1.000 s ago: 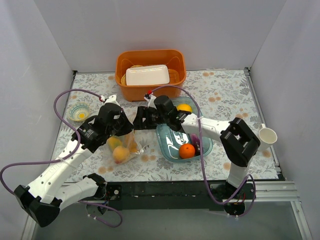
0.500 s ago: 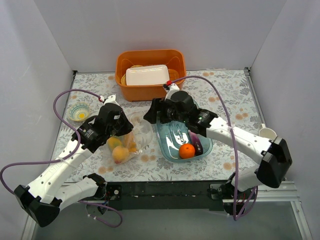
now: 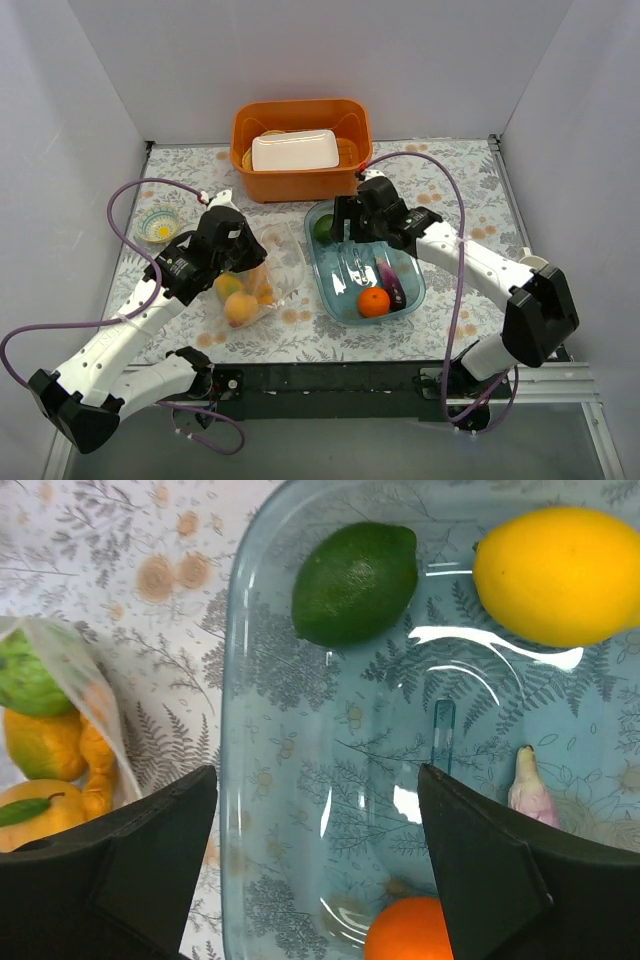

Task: Place the food in the zip-top bag and seal the zipper
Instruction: Place the fake vegetable in the zipper food storage bag, then pick up the fake fruit from the bin.

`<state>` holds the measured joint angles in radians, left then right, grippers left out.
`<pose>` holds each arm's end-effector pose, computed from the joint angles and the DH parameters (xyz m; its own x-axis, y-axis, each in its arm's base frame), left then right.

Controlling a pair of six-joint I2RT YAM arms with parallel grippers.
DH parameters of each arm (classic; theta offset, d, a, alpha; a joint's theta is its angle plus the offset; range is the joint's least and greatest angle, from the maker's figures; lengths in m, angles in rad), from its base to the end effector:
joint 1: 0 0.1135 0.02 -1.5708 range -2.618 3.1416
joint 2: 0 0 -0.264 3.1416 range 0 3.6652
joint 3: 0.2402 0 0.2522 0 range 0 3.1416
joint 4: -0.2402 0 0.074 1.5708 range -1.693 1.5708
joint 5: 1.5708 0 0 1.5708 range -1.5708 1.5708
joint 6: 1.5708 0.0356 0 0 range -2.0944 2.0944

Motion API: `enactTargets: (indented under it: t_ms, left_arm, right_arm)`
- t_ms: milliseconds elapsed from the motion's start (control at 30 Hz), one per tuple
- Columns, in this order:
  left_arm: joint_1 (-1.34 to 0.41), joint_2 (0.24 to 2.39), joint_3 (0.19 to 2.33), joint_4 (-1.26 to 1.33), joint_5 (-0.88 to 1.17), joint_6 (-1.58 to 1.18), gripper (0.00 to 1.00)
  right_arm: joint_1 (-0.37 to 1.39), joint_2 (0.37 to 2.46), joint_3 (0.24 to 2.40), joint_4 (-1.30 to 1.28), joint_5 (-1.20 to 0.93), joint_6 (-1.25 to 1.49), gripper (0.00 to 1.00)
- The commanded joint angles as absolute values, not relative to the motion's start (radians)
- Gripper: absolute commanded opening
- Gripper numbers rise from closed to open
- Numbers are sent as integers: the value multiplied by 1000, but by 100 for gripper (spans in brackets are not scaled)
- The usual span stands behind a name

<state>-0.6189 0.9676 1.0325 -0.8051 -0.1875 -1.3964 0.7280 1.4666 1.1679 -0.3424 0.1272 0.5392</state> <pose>0.1596 -0.1055 0.3332 -0.5463 -0.7988 -0.2519 -0.4615 0.5380 -0.7053 0.2508 0.2175 0.2959 -0.6830 0.0735 -0.7267 -0.2720 0.8978 0.3464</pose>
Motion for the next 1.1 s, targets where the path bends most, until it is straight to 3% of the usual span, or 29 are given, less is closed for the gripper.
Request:
enactTargets:
  t_ms: [0,200,367,700,1067]
  left_arm:
    - [-615,954,1048,-808,-196,-1405,0]
    - [-615,962,1058,-828,-213,-1399,0]
    - [-615,927,1039,-836,-245,-1428,0]
    - [-615,923,1006,-822,-255,-1431,0]
    - [-615,939,1041,-848,-270,-1459,0]
  right_arm:
    - [681,1554,1229,-339,68,511,89]
    - [650,1744,1355,-365,8,541,89]
    - [649,1723,1269,-206,-55,577,89]
    - [644,1839,1394,-314,-34,546,88]
    - [643,1882,1365,-206,52,563,86]
